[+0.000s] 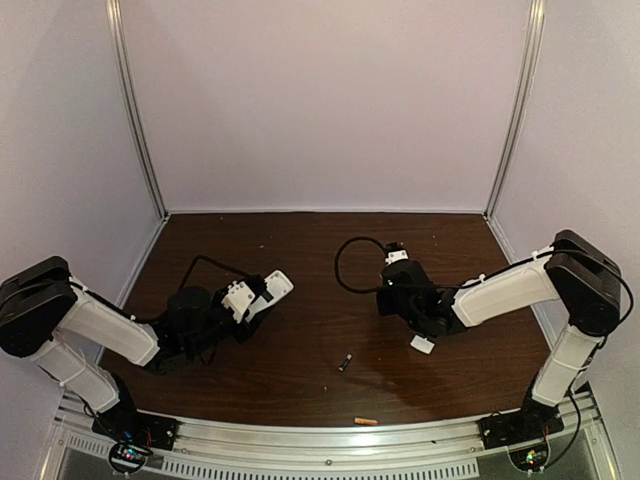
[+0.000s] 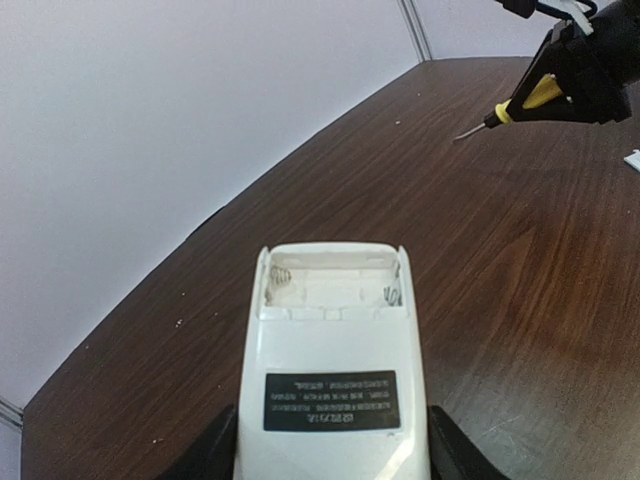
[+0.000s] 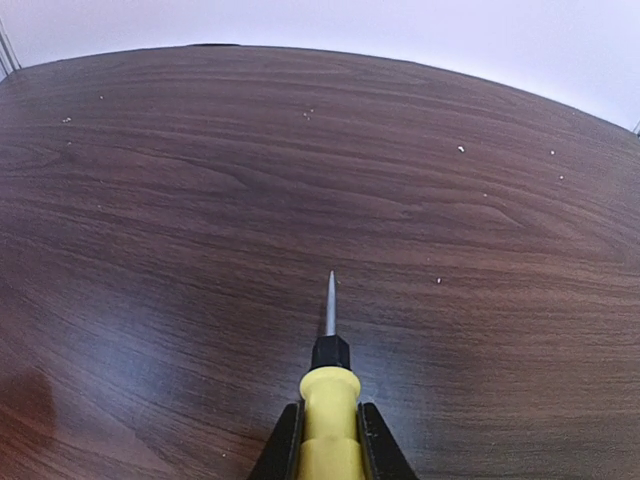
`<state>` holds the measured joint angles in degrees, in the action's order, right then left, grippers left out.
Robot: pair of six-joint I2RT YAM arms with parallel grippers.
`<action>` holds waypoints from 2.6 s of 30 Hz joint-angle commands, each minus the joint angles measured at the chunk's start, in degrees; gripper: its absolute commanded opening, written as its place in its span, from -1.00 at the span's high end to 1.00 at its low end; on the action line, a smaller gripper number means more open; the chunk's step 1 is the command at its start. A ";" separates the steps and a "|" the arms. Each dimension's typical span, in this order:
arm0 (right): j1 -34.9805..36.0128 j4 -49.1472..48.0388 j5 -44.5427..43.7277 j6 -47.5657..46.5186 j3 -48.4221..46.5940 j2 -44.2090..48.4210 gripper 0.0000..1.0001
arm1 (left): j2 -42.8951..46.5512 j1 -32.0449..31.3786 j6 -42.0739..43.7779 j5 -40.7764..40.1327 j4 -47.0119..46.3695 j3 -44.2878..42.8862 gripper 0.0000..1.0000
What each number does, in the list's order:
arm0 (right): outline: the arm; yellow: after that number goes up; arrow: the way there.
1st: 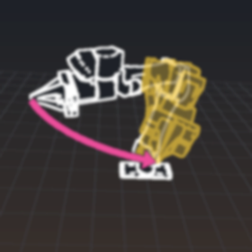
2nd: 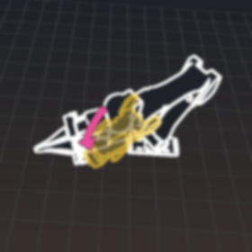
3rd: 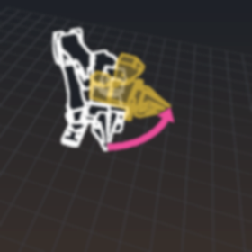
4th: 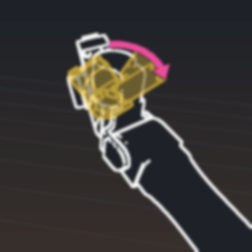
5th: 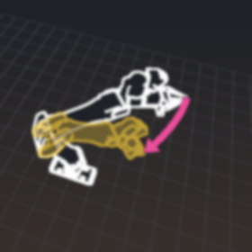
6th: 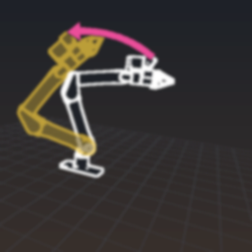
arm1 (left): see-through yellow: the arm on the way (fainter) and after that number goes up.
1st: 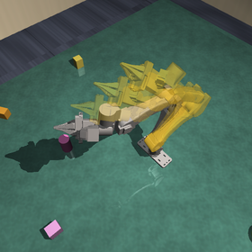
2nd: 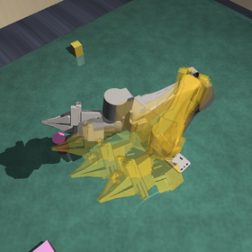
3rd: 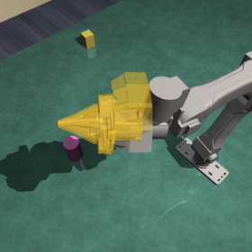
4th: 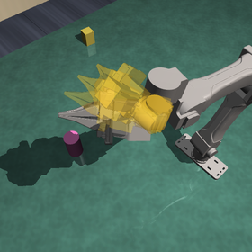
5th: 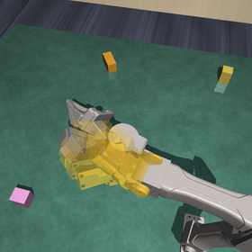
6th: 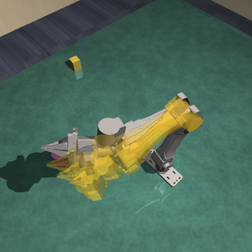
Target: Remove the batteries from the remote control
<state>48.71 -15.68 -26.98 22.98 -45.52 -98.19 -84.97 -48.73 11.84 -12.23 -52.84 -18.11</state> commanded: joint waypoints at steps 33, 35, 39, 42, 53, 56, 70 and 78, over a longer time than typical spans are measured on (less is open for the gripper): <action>-1.12 4.60 9.52 3.21 0.39 7.36 0.47 | 0.01 0.48 -1.50 -0.17 -1.35 -1.39 1.00; -1.16 5.68 10.13 2.85 0.87 10.18 0.43 | 0.22 0.48 -1.79 -0.01 -1.24 -1.38 1.00; -1.07 7.95 11.50 2.01 1.70 17.08 -0.24 | 0.67 0.48 -2.17 0.43 -0.69 -1.63 1.00; -0.97 9.68 12.20 1.45 2.21 22.74 -0.99 | 1.11 0.48 -2.67 0.55 0.34 -2.03 1.00; -0.81 13.74 16.43 3.09 2.90 34.91 -0.99 | 3.60 0.48 -7.78 1.14 6.97 -4.98 1.00; -0.81 14.10 17.93 4.96 4.08 37.24 -0.99 | 4.44 0.48 -11.11 0.99 7.67 -4.57 1.00; -0.80 5.15 20.36 10.19 16.12 41.06 -0.99 | 15.46 0.48 -31.00 -13.38 29.86 -5.36 1.00; 0.91 2.36 22.41 12.02 18.05 39.82 -0.99 | 16.54 0.50 -43.40 -21.37 37.32 -1.35 0.97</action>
<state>48.60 -10.50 -5.65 33.47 -28.14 -58.39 -68.03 -48.69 -22.65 -26.89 -20.99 -21.08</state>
